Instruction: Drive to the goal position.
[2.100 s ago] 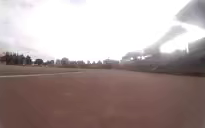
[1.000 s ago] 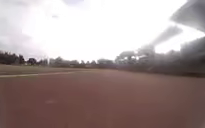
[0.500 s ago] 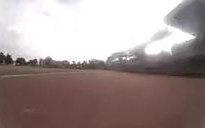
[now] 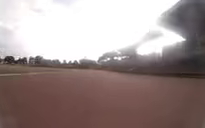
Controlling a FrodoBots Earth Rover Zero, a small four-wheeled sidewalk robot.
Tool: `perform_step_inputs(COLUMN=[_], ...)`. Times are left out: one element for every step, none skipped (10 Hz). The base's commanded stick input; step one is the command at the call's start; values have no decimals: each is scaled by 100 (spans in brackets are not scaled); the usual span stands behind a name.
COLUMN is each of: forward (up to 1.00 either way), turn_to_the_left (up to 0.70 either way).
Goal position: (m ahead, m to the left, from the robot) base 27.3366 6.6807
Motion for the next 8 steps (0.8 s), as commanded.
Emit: perform_step_inputs(forward=[70, 70, 70, 70, 70, 70, 70, 70], turn_to_the_left=[0, 0, 0, 0, 0, 0, 0, 0])
